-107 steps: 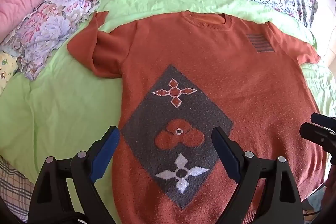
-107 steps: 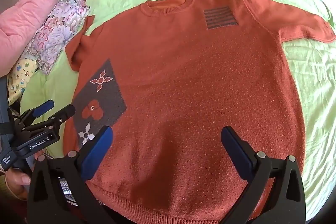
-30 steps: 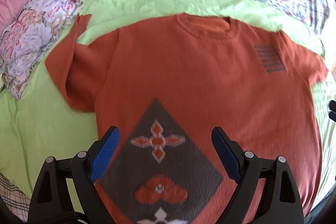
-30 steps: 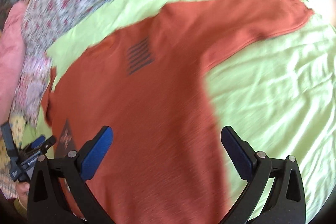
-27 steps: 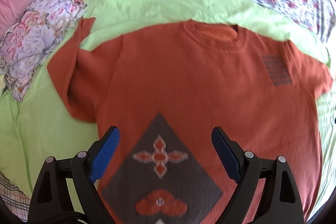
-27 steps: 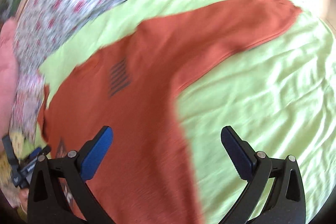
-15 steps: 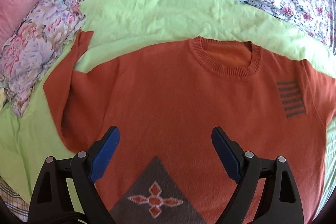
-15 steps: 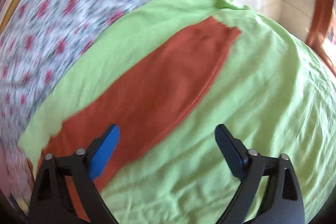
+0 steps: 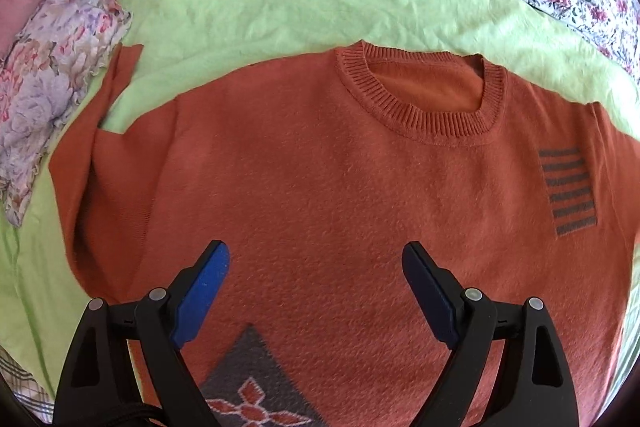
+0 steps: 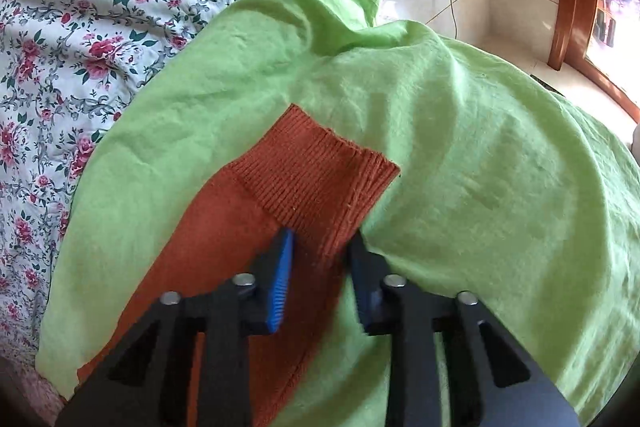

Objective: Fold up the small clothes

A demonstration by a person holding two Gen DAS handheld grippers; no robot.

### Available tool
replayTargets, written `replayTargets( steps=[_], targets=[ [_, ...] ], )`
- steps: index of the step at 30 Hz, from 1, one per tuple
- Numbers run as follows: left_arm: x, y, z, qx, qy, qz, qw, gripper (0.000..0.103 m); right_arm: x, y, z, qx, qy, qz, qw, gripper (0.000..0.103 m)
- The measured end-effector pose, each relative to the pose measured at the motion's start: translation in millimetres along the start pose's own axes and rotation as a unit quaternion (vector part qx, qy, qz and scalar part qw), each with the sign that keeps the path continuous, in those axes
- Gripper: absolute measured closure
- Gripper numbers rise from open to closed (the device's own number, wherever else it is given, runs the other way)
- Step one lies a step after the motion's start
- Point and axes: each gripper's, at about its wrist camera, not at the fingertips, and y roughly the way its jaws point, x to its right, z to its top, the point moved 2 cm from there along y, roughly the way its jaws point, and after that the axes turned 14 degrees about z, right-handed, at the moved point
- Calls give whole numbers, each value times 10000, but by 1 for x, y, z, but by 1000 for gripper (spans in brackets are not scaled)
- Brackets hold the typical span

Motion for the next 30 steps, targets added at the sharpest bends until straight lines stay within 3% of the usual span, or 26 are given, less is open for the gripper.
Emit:
replayTargets(
  steps=[4,8,11,16,20,26,28,30],
  targets=[
    [-3,1,-1,-44,-98,-109,9999,14,-50,-11,-12,-124,-406,639,9971,95],
    [-16,-2,-4,-33,-179,-194,9996,14,-132,-23,-65,-598,-1012,1469,9821,95],
    [-30,-6,-9,-18,-260,-286,9993,14,-200,-25,-133,-1174,-1287,2240,9589,95],
    [-56,-20,-22,200,-238,-466,9984,14,-300,-3,-260,-2248,-1263,3406,9041,95],
    [-78,-23,-35,189,-288,-649,9973,14,-358,16,-346,-2969,-1204,3878,8643,95],
    [-106,-16,-49,-3,-489,-898,9948,14,-411,34,-434,-3855,-1477,4120,8123,95],
    [-109,-11,-50,-89,-570,-1029,9930,14,-416,39,-457,-4117,-1538,4019,8033,91],
    [-108,-4,-48,-170,-600,-1107,9919,14,-415,48,-471,-4284,-1530,3869,8021,88]
  ],
)
